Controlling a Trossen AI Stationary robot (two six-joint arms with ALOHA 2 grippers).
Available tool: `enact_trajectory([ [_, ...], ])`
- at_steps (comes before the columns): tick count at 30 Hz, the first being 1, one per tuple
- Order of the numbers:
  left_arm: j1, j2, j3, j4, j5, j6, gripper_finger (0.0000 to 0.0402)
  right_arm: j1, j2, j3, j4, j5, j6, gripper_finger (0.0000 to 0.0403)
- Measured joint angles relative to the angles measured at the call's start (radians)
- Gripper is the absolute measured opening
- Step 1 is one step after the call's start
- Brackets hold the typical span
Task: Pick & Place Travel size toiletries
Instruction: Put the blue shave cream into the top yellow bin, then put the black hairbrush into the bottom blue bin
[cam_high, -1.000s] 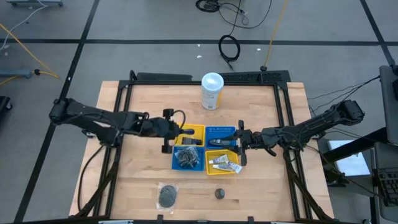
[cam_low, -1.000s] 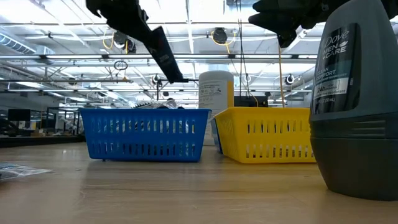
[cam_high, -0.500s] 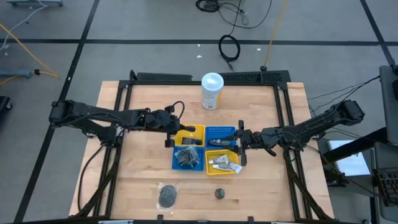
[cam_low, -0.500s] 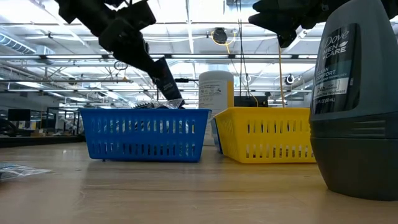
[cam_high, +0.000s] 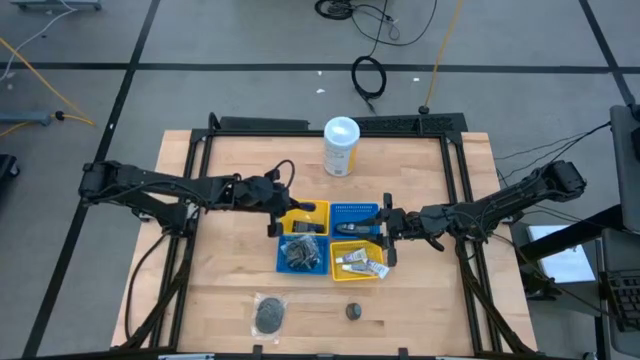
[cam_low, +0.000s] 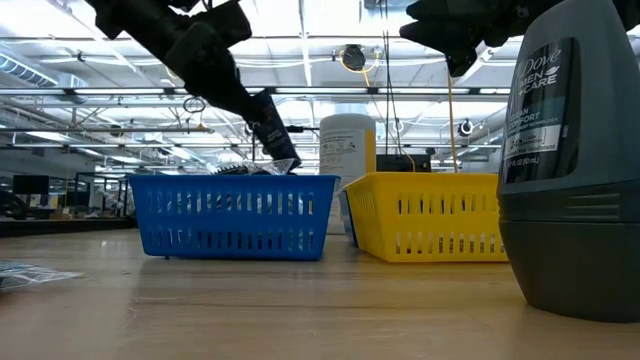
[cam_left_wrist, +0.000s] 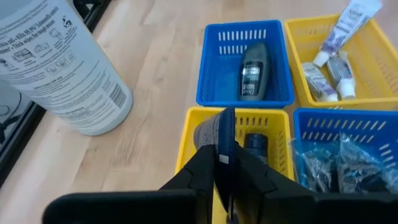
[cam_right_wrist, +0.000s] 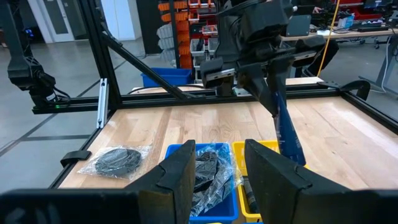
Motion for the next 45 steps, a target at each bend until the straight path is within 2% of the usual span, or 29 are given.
enact_trajectory([
  [10,0.000,0.000,0.000,0.009,-0.002,-0.007,0.0043,0.000,0.000,0.000,0.000,0.000,0.000,0.0130],
  [20,0.000,0.000,0.000,0.021,-0.029,-0.037,0.0128,0.000,0.000,0.000,-0.001,0.000,0.000,0.0130],
  [28,-0.001,0.000,0.000,0.019,-0.029,-0.045,0.0154,0.000,0.000,0.000,-0.012,0.000,0.000,0.0130],
  [37,-0.045,-0.011,0.000,-0.046,0.122,-0.151,0.0154,0.000,0.000,0.000,-0.017,0.000,0.000,0.0130],
  [45,-0.189,-0.012,0.000,-0.254,0.322,-0.376,0.0154,0.000,0.000,0.000,-0.019,0.000,0.000,0.0130],
])
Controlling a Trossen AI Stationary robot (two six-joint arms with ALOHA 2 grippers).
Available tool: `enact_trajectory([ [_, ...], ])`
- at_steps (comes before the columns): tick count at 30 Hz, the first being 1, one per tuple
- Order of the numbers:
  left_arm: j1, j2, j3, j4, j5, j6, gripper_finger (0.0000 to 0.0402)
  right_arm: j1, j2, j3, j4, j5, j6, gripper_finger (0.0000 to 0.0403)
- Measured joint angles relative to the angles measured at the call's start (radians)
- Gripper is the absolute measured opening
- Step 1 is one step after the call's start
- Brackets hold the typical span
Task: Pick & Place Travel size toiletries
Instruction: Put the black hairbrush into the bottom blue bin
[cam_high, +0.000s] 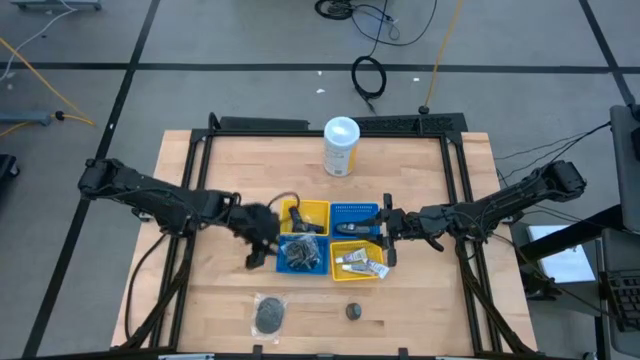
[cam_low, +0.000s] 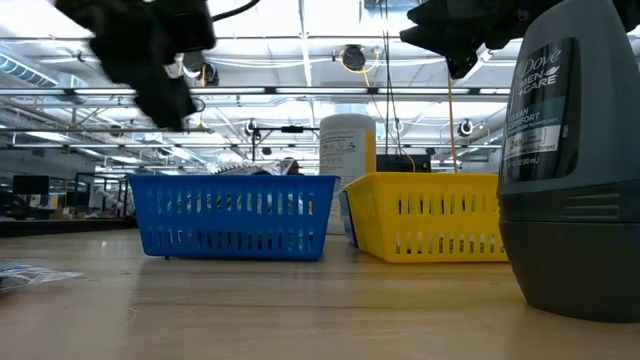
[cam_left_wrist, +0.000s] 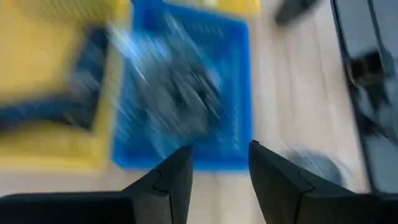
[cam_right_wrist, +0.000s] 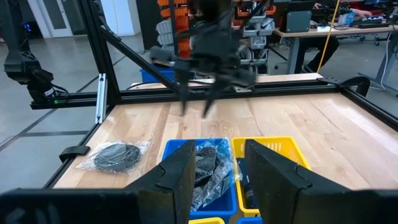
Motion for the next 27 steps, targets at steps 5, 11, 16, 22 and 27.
enact_trajectory([
  [5,-0.167,0.000,0.000,-0.049,-0.012,-0.179,0.0154,0.000,0.000,0.000,0.002,0.000,0.000,0.0130],
  [11,-0.341,0.000,0.000,-0.045,-0.088,-0.389,0.0154,0.000,0.000,0.000,0.008,0.000,0.000,0.0130],
  [16,-0.430,0.021,0.000,-0.061,-0.211,-0.571,0.0154,0.000,0.000,0.000,0.011,0.000,0.003,0.0130],
  [22,-0.476,0.137,0.001,-0.045,-0.236,-0.664,0.0154,0.002,0.007,0.000,0.004,-0.002,0.053,0.0130],
  [27,-0.484,0.244,0.000,0.007,-0.225,-0.612,0.0154,0.013,0.017,0.001,0.008,-0.002,0.056,0.0130],
])
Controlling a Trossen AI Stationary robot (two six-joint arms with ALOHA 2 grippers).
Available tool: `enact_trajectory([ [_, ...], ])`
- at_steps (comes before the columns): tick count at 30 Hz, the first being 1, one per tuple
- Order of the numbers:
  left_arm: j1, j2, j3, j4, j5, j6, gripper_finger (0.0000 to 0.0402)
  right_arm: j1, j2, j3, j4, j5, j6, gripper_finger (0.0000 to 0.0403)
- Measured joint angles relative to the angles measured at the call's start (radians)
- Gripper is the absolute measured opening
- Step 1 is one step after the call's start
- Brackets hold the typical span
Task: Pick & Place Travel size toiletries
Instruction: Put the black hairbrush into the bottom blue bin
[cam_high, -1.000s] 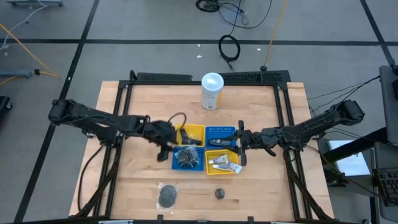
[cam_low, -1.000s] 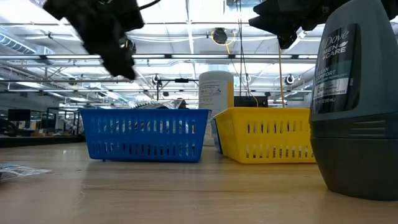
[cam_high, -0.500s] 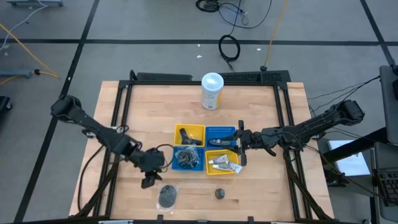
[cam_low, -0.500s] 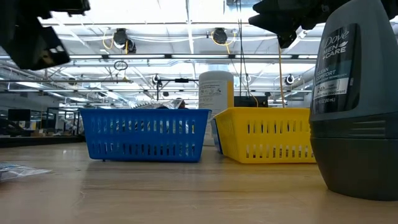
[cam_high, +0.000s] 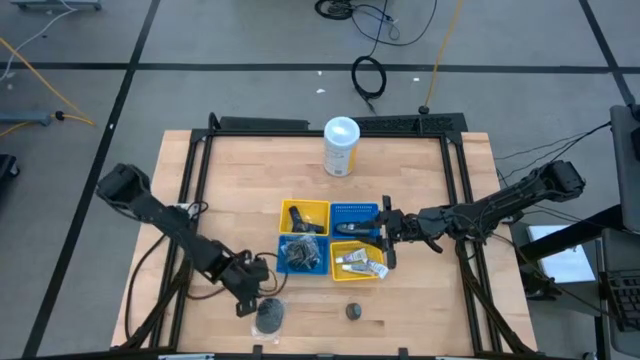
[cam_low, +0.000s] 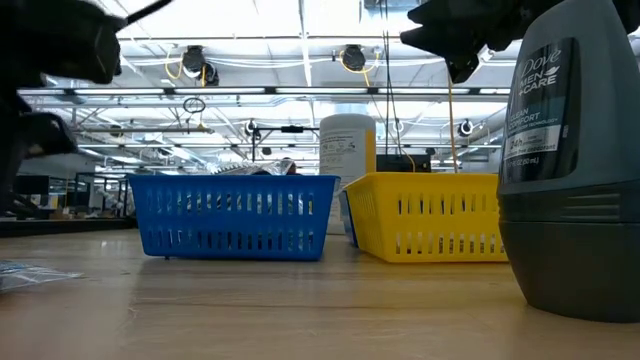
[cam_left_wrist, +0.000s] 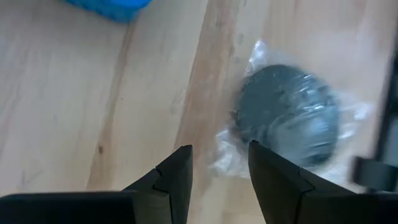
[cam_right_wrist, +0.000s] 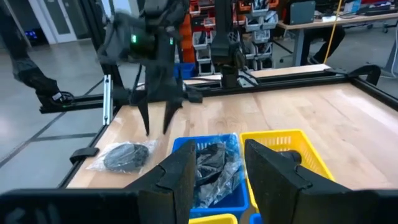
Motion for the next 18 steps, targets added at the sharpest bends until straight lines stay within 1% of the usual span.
enact_trajectory([
  [4,0.002,0.061,0.000,0.006,-0.017,0.044,0.0154,0.016,0.000,0.000,0.003,0.001,0.008,0.0130],
  [6,0.007,0.086,0.000,0.016,-0.005,0.058,0.0154,0.026,0.000,0.000,0.004,0.001,0.008,0.0130],
  [13,0.026,0.145,0.003,0.100,0.155,0.119,0.0154,0.041,0.000,0.000,0.004,0.002,0.007,0.0130],
  [18,0.033,0.144,0.001,0.134,0.195,0.160,0.0154,0.040,0.000,0.000,0.003,0.004,0.005,0.0130],
])
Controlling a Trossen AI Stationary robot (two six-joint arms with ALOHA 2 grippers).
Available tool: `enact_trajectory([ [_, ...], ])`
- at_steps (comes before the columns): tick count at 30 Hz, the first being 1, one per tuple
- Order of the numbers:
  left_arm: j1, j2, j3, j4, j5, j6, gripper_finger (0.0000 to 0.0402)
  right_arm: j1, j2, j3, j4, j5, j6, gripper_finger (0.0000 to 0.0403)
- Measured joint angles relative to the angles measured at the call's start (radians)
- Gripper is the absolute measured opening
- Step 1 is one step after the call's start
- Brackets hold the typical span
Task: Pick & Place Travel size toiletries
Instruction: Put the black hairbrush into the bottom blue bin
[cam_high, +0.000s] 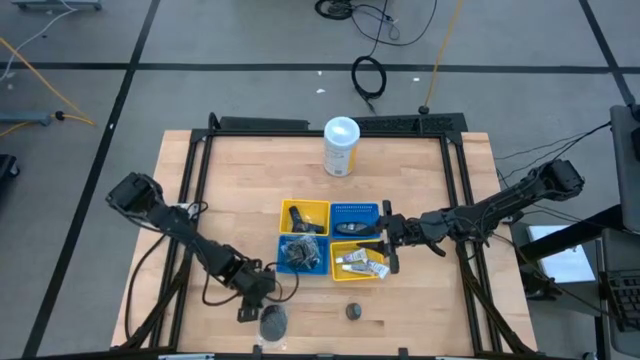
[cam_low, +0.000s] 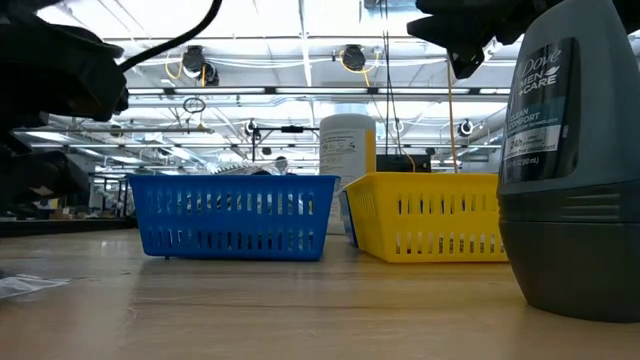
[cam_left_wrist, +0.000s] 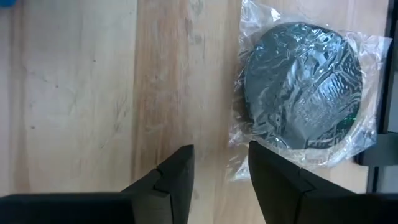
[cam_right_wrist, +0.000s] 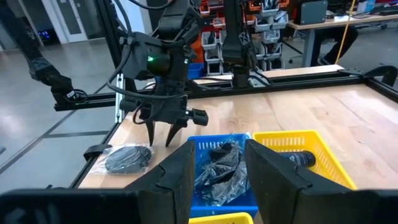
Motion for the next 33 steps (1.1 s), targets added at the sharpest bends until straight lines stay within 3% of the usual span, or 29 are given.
enact_trajectory([
  [5,0.011,-0.003,-0.002,0.034,0.109,0.010,0.0154,0.000,0.000,0.000,0.000,0.000,0.000,0.0130],
  [17,0.011,0.006,-0.002,0.035,0.042,-0.003,0.0154,0.000,0.000,0.000,-0.007,0.000,0.000,0.0130],
  [27,0.011,0.053,0.000,0.137,0.141,-0.017,0.0154,0.000,0.000,0.000,-0.021,-0.001,0.014,0.0130],
  [33,-0.002,0.053,0.000,0.117,0.150,0.000,0.0138,0.000,0.000,-0.001,-0.023,-0.001,0.014,0.0130],
])
